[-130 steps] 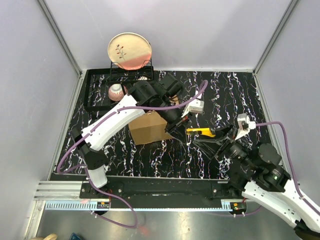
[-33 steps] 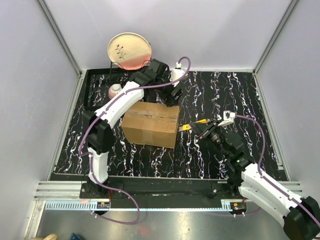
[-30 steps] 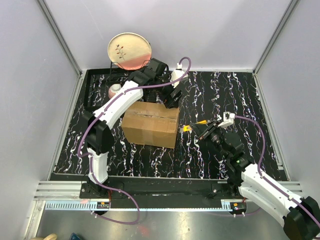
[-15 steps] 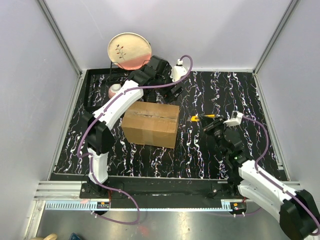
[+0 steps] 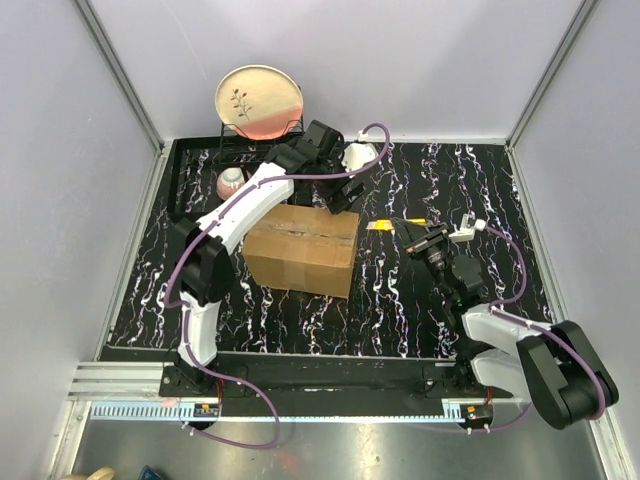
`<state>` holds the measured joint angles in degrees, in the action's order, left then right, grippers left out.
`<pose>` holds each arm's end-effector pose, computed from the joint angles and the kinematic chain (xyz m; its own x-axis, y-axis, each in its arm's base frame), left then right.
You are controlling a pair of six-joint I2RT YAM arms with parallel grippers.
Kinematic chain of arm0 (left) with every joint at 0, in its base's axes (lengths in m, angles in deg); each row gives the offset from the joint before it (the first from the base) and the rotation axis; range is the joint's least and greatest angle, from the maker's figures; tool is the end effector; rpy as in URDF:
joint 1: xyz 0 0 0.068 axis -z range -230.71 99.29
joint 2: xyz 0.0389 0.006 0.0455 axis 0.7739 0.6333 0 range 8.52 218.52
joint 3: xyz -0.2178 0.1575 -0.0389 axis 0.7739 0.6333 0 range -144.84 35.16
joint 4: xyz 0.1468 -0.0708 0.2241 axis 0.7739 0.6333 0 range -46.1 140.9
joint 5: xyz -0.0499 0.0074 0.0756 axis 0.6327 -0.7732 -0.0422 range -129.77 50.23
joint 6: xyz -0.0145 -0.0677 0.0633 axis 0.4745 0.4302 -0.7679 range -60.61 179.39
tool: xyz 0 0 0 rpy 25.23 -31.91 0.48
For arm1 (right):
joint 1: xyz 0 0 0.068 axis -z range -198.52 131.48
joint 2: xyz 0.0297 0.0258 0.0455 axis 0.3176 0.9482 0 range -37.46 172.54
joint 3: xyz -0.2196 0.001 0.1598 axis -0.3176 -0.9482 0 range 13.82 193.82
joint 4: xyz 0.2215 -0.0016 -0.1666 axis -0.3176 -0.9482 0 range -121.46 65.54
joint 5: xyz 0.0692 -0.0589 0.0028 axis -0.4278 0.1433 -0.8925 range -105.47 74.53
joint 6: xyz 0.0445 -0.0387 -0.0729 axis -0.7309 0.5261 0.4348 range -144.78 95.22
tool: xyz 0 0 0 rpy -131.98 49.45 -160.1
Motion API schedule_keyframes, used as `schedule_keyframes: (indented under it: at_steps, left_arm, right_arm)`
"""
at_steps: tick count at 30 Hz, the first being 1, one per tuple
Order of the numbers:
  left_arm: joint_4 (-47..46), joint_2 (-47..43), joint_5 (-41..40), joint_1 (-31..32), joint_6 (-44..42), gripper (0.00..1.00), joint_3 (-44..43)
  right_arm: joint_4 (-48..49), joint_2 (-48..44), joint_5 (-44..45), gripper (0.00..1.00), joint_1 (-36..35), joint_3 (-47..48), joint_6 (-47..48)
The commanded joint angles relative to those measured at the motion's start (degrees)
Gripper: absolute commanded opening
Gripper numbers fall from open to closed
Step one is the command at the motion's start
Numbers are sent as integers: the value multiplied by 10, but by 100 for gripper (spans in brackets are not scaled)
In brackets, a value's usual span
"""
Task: Unpack the express box
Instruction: Cut the express box at the center of the board.
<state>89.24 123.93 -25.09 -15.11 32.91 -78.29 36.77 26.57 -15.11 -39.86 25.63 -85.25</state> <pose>0.3957 -0.3096 0.2873 -0.2216 0.6889 -0.6901 0.8955 0.4239 0.1356 0.2510 0.0976 0.2046 -0.2397 0.8405 -0.4860 -0.3036 0.4106 0.8598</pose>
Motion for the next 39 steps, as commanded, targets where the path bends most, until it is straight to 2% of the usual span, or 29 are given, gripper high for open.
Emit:
schedule_keyframes:
  at_steps: [1, 7, 14, 20, 25, 29, 33, 39]
  left_arm:
    - [9, -1, 10, 3, 4, 99, 4]
    - [15, -12, 13, 3, 9, 99, 16]
    - [12, -13, -13, 2, 7, 99, 15]
    - [44, -5, -42, 3, 0, 99, -63]
    - [68, -30, -54, 0, -8, 99, -82]
    - [118, -83, 31, -8, -37, 99, -68]
    - [215, -113, 162, -4, -73, 99, -59]
    - [316, -129, 234, 6, -131, 99, -52]
  right_arm:
    - [119, 34, -44, 0, 6, -1, -29]
    - [109, 44, -54, 0, 6, 10, -40]
    - [146, 109, -67, 0, 6, 16, -70]
    - [176, 130, -67, 0, 6, 14, -90]
    - [187, 140, -74, 0, 6, 20, -102]
    - [188, 145, -79, 0, 7, 22, -105]
    - [180, 143, -80, 0, 6, 27, -107]
    - [166, 133, -83, 0, 6, 34, -105]
